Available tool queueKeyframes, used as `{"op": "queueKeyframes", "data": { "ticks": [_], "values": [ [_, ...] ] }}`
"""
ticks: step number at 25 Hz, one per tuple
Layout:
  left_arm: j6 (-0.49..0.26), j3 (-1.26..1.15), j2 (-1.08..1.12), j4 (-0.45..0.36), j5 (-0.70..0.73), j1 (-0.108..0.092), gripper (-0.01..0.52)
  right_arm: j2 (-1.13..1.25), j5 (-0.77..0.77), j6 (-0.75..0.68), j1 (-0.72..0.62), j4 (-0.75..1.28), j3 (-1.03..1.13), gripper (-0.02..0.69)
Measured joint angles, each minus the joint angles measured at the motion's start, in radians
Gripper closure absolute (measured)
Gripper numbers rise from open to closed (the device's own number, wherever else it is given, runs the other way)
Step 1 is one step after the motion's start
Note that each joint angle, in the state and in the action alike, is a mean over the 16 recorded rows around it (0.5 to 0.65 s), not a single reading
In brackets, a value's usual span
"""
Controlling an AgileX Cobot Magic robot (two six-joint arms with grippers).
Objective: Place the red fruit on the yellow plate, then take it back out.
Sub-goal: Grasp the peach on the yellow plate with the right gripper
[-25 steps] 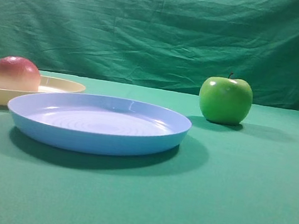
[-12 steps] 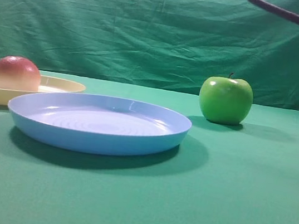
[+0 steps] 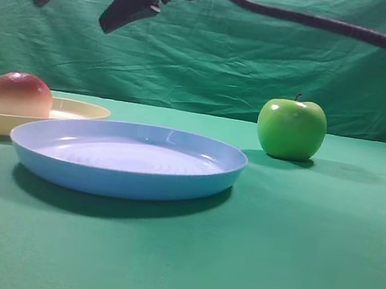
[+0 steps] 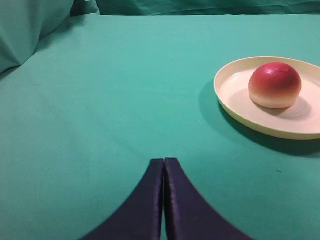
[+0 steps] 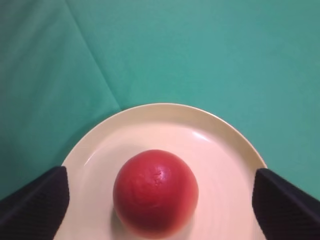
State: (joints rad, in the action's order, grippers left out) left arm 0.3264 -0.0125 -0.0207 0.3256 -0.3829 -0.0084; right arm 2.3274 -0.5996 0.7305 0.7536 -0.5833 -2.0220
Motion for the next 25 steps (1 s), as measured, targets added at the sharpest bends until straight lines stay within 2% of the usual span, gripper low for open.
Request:
{"op": "queueKeyframes", "data": {
  "ticks": [6,10,17,25],
  "values": [
    [0.0,0.0,0.0,0.0,0.0,0.0,0.514,0.073,0.07,0.02,0.022,-0.008,-0.013,-0.003],
    [0.0,0.0,0.0,0.0,0.0,0.0,0.514,0.11,0.107,0.032,0.029,-0.011,-0.014,0.045],
    [0.0,0.0,0.0,0.0,0.0,0.0,0.514,0.141,0.102,0.038,0.026,-0.008,-0.029,0.238],
    [0.0,0.0,0.0,0.0,0.0,0.0,0.514,0.055,-0.051,-0.027,-0.035,0.026,-0.076,0.437]
  ]
}}
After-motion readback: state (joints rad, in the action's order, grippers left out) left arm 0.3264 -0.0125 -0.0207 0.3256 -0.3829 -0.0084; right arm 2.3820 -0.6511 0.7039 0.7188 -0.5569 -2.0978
